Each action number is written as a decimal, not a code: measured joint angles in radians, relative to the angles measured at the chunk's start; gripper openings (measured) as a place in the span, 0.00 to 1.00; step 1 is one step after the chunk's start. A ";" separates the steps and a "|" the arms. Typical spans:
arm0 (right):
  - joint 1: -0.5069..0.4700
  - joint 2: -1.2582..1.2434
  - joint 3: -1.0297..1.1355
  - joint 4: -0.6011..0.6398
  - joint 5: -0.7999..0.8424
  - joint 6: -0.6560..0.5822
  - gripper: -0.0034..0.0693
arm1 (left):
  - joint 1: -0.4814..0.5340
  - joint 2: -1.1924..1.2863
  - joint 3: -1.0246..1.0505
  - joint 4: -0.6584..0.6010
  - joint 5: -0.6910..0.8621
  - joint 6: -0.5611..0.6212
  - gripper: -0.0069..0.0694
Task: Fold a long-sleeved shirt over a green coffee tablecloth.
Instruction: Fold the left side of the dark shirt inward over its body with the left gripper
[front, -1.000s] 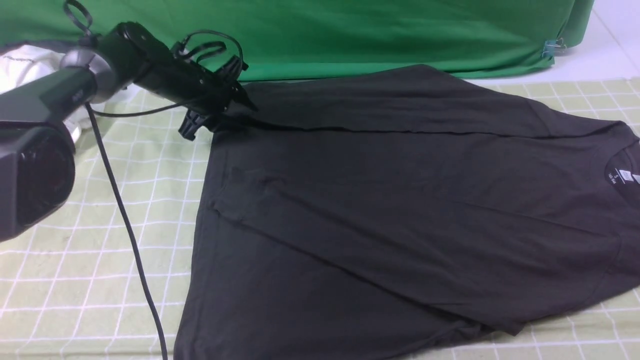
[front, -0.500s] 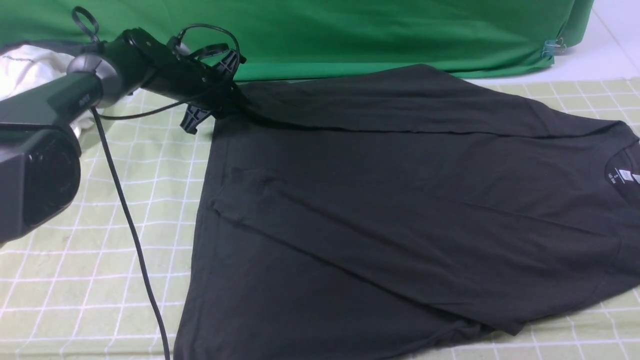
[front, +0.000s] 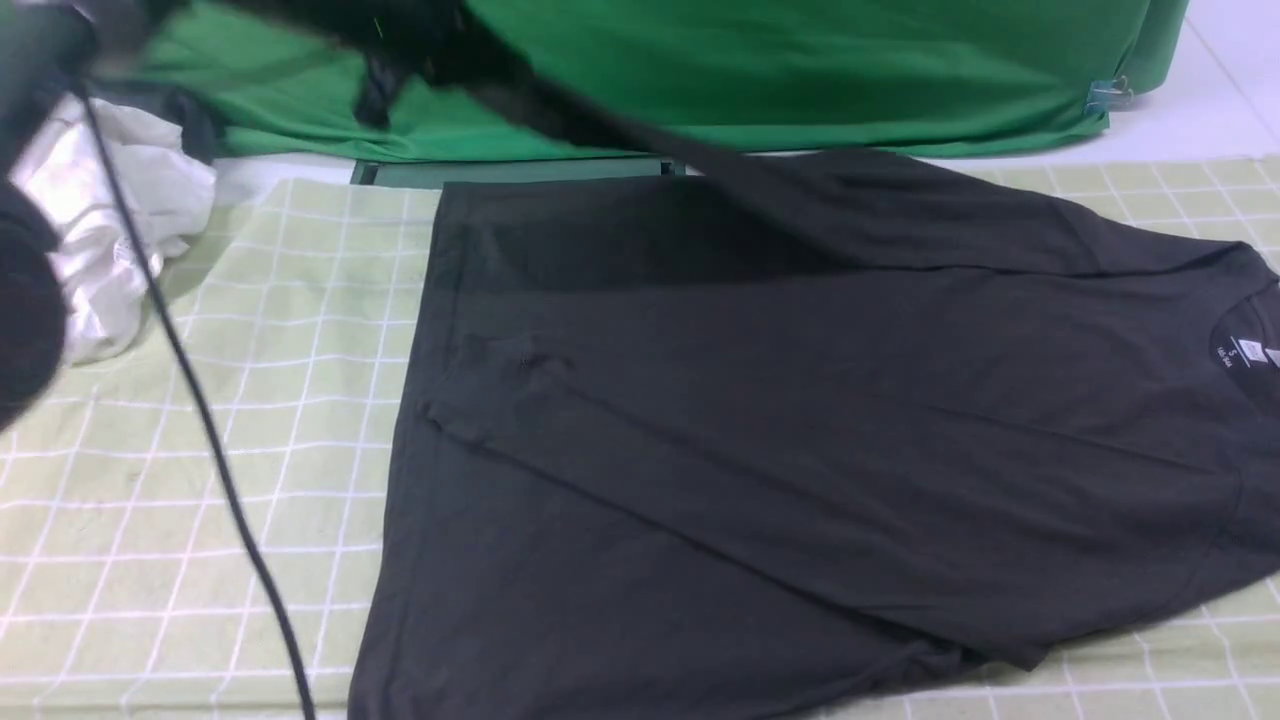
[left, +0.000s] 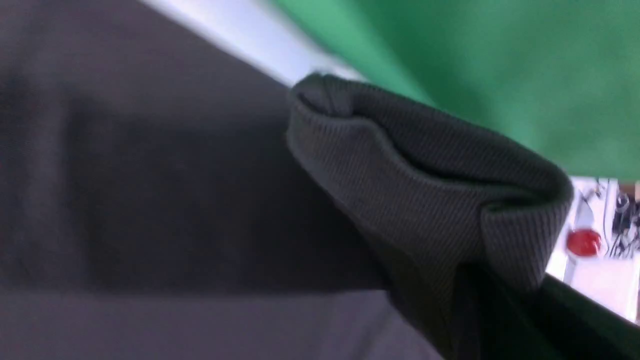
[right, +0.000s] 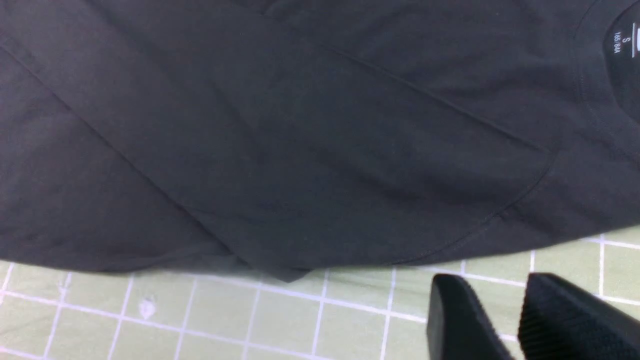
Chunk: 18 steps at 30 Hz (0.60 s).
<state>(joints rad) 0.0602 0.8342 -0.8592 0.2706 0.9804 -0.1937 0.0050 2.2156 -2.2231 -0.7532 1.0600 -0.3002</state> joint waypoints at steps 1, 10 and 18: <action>0.000 0.000 0.000 0.000 0.000 0.000 0.32 | -0.007 -0.030 -0.004 0.034 0.024 -0.012 0.13; 0.000 0.001 0.000 0.000 0.020 0.001 0.32 | -0.223 -0.326 0.303 0.521 0.153 -0.052 0.13; 0.000 0.001 0.000 0.000 0.023 0.002 0.32 | -0.275 -0.447 0.706 0.630 0.127 -0.104 0.13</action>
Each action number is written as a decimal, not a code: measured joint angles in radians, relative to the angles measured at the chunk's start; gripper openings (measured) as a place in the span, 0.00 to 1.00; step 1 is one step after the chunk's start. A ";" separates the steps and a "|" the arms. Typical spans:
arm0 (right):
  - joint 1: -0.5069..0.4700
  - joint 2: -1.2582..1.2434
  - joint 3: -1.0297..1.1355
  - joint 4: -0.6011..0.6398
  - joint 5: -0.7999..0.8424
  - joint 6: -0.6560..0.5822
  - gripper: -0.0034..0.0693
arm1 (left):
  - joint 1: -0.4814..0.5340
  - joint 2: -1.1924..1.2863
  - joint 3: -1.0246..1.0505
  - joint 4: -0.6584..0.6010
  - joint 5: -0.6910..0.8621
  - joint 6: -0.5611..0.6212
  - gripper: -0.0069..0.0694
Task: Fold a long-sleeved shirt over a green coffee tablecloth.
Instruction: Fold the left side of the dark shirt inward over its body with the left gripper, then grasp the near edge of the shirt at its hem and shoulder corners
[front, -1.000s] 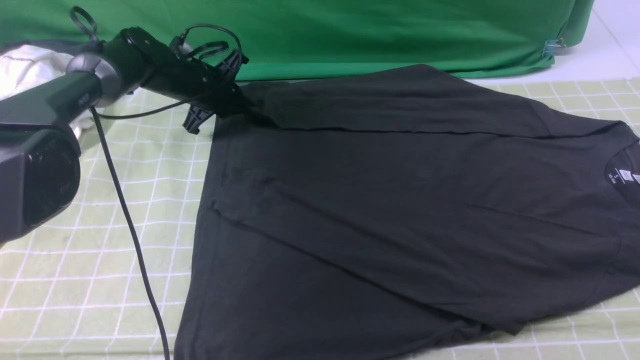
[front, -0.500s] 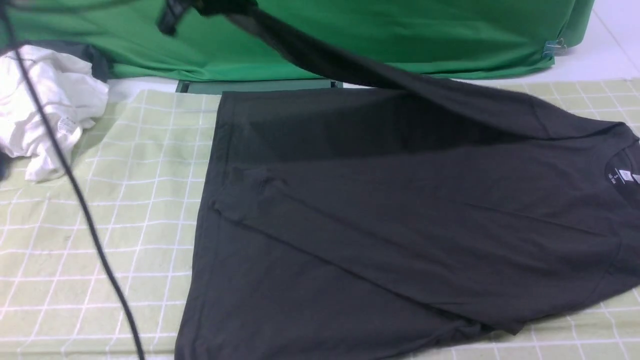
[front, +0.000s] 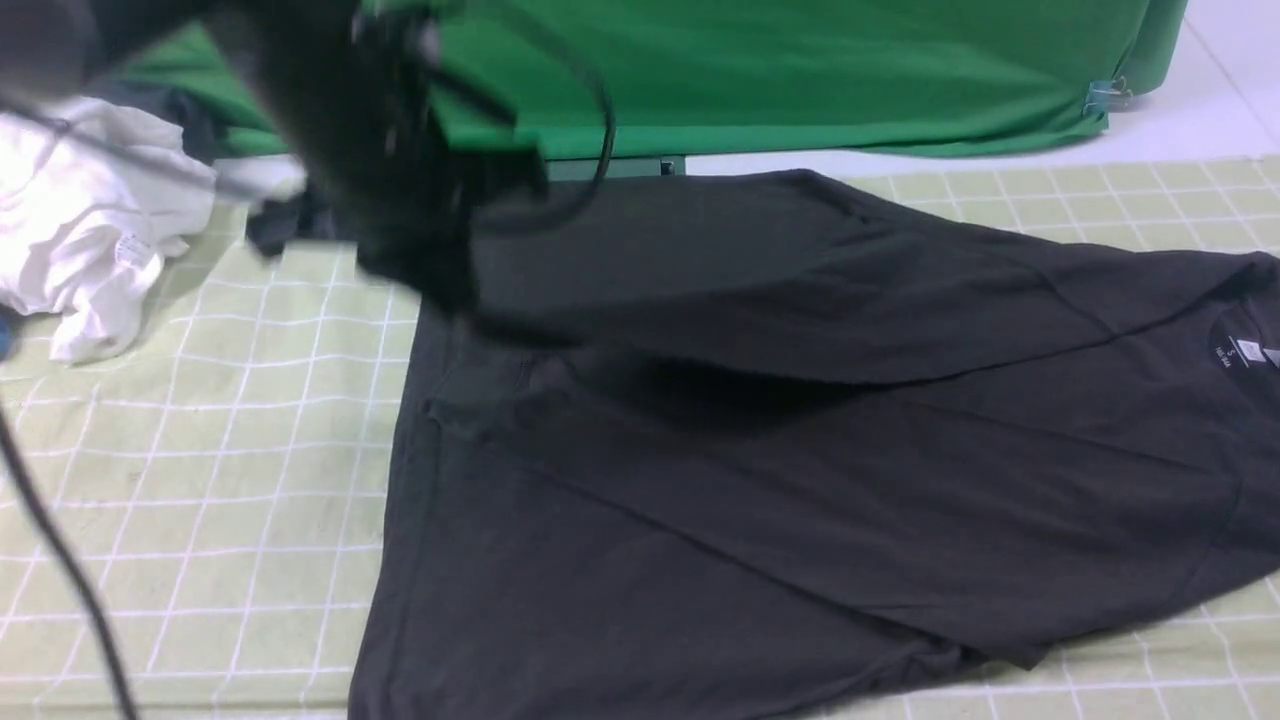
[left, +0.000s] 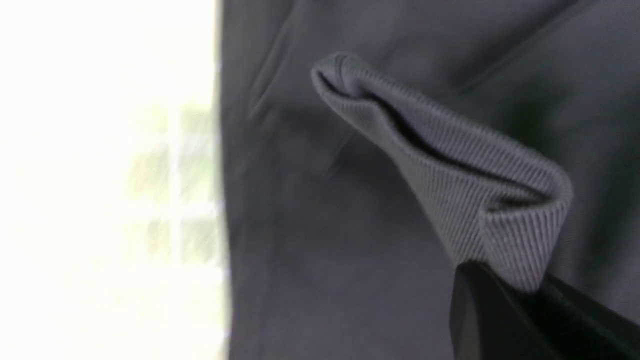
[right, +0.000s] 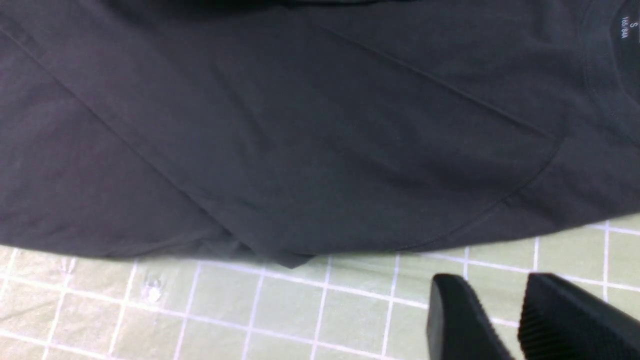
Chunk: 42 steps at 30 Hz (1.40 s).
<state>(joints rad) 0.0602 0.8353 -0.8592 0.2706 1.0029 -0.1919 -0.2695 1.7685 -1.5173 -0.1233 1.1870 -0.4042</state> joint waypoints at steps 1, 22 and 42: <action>0.000 0.000 0.000 0.000 0.000 0.000 0.32 | 0.000 -0.004 0.049 -0.002 -0.020 -0.005 0.13; 0.000 0.000 0.000 0.000 -0.018 0.000 0.33 | 0.010 -0.009 0.361 -0.043 -0.194 0.087 0.42; 0.000 0.000 0.000 0.000 -0.019 0.001 0.34 | 0.099 -0.346 0.593 -0.077 -0.076 0.177 0.64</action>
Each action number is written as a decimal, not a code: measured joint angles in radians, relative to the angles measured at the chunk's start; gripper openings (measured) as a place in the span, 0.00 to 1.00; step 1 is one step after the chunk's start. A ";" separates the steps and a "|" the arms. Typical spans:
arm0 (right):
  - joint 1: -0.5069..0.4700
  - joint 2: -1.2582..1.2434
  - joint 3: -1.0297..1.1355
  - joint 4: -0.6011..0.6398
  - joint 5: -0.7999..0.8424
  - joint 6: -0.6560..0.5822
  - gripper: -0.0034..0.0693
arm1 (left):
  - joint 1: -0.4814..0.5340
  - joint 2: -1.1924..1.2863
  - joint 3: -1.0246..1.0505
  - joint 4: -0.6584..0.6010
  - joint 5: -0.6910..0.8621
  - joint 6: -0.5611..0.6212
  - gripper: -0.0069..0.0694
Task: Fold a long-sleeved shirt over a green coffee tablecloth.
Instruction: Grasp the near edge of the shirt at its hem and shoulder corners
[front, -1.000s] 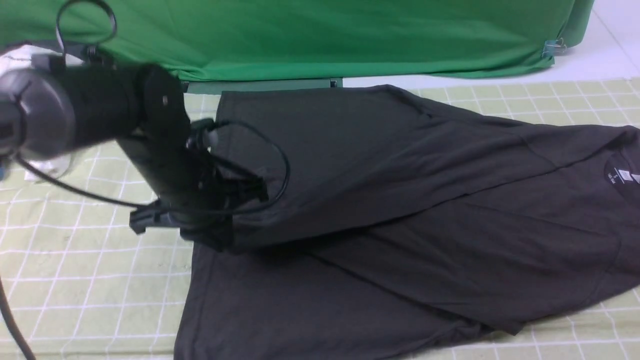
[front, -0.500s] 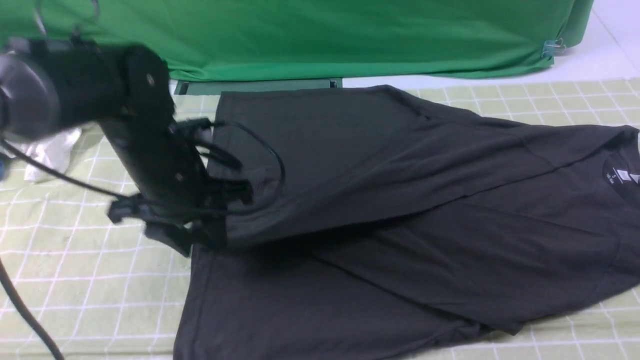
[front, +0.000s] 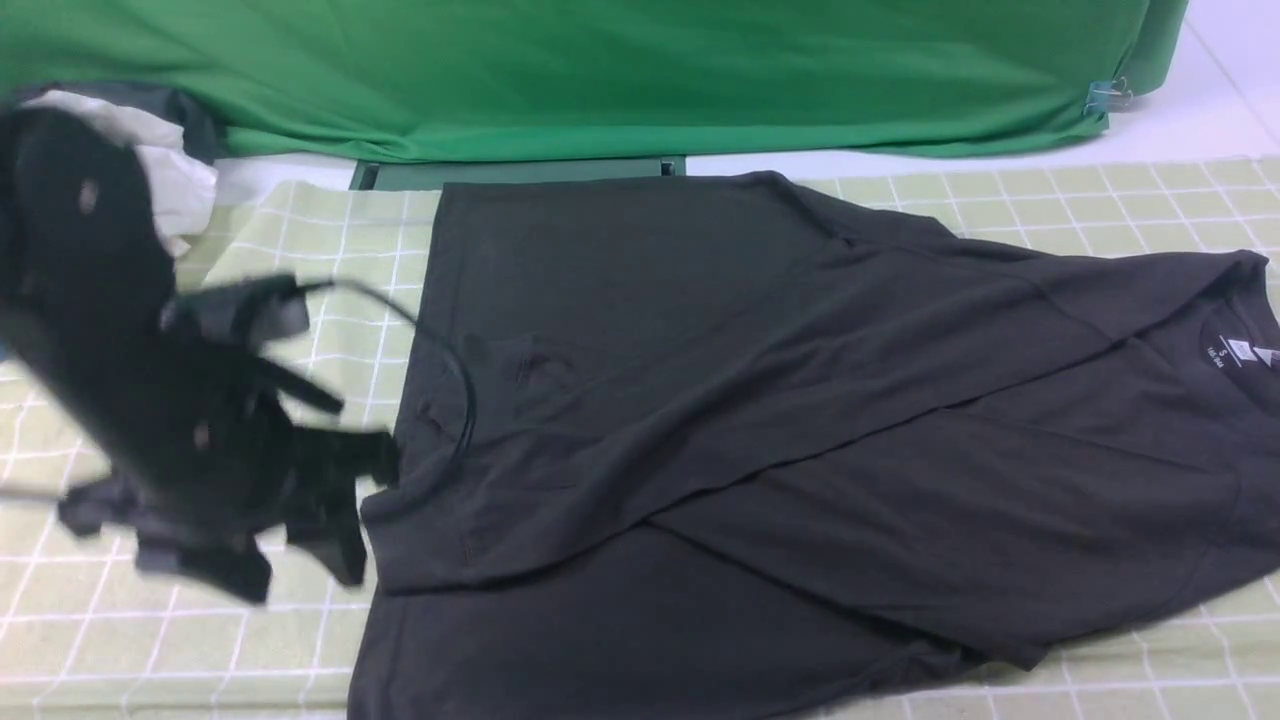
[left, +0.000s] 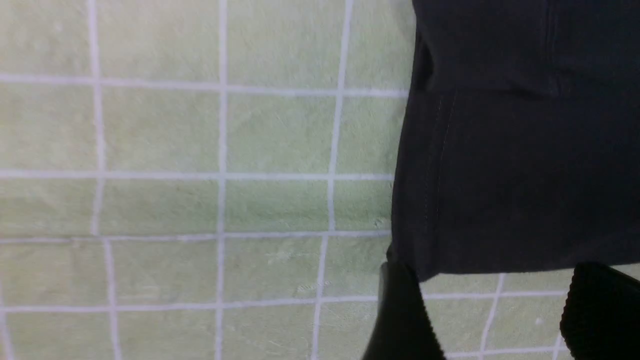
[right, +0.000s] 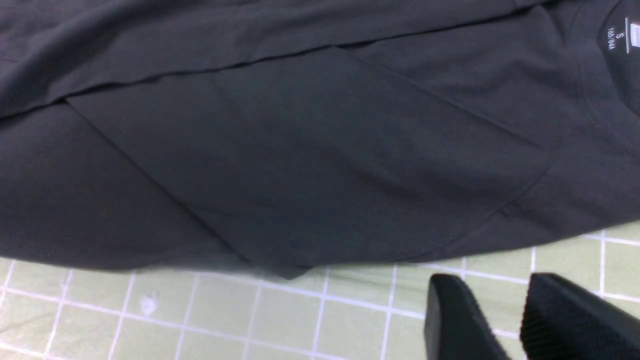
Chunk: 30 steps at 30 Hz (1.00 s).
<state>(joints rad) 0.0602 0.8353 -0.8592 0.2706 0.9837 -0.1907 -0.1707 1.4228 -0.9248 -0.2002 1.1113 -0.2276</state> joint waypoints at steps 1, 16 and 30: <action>0.000 0.000 0.000 0.000 0.000 0.000 0.34 | 0.000 -0.017 0.051 -0.024 -0.045 0.002 0.64; 0.000 0.005 0.035 0.000 -0.045 0.015 0.35 | -0.021 0.035 0.333 -0.205 -0.359 0.097 0.63; 0.030 0.011 0.039 0.066 -0.017 -0.035 0.37 | -0.047 0.065 0.332 -0.248 -0.438 0.209 0.21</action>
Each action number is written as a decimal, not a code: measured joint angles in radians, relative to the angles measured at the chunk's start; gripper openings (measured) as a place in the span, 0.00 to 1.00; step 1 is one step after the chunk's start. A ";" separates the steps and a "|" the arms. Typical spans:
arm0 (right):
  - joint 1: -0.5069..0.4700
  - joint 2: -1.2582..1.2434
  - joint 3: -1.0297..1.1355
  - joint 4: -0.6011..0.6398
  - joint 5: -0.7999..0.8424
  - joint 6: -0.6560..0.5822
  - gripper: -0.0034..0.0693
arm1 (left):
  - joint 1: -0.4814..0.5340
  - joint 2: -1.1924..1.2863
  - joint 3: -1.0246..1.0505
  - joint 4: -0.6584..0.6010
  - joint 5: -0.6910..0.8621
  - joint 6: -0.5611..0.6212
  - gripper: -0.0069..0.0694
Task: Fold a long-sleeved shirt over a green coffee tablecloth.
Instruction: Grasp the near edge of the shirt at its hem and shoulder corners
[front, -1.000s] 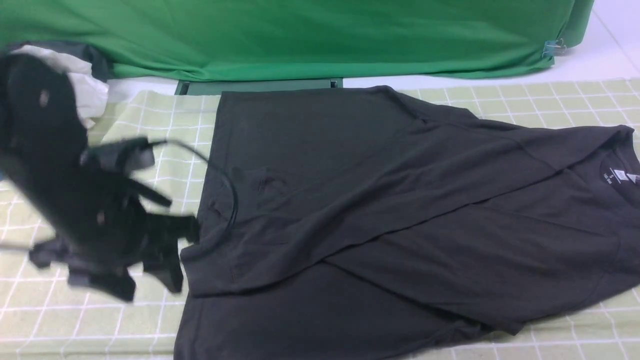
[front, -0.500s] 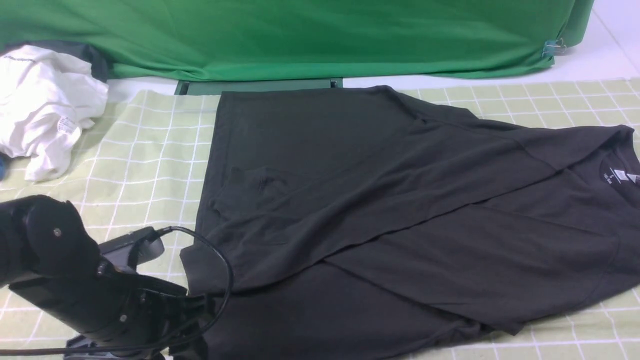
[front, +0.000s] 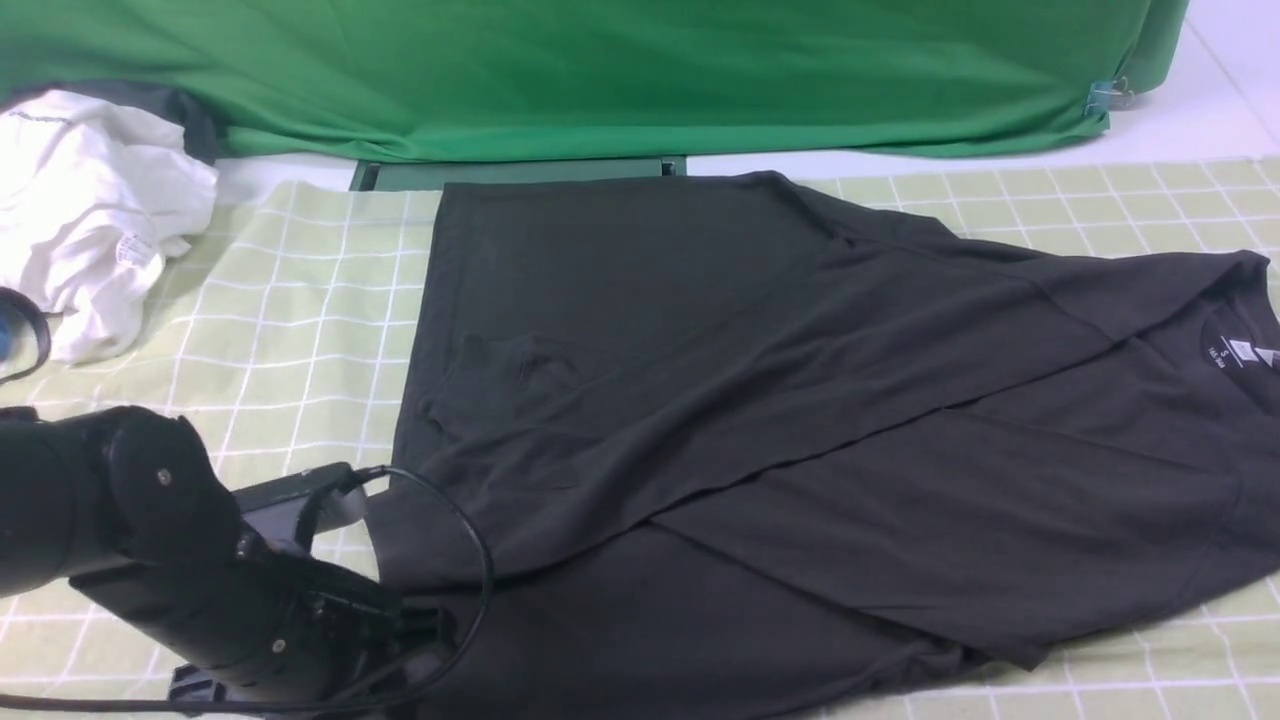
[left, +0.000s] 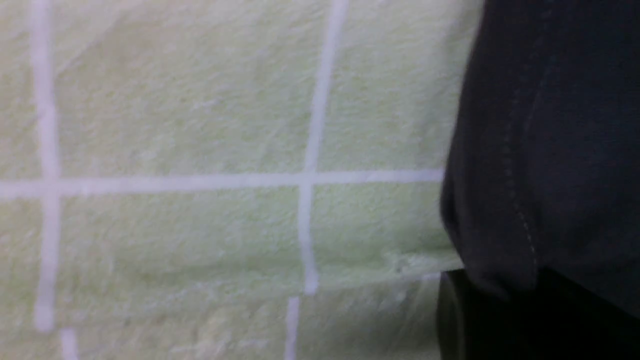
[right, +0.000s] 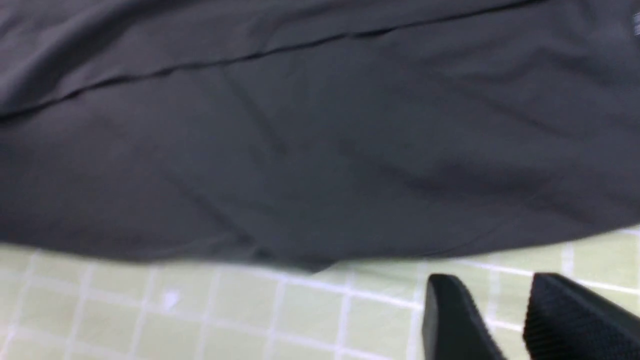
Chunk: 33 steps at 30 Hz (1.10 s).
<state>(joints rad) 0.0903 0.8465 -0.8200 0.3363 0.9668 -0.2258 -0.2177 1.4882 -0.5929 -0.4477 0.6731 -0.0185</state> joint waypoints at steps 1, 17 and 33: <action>0.023 0.006 0.004 0.017 0.002 -0.024 0.39 | -0.001 -0.015 0.001 -0.005 -0.013 0.008 0.16; 0.626 0.476 0.067 -0.368 -0.075 0.050 0.64 | -0.003 -0.191 0.002 -0.032 -0.013 0.018 0.12; 0.747 0.832 0.030 -0.783 -0.217 0.278 0.54 | -0.003 -0.191 0.004 -0.033 -0.014 0.018 0.12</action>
<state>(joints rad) 0.8371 1.6784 -0.7903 -0.4462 0.7503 0.0527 -0.2202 1.2968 -0.5892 -0.4809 0.6594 0.0000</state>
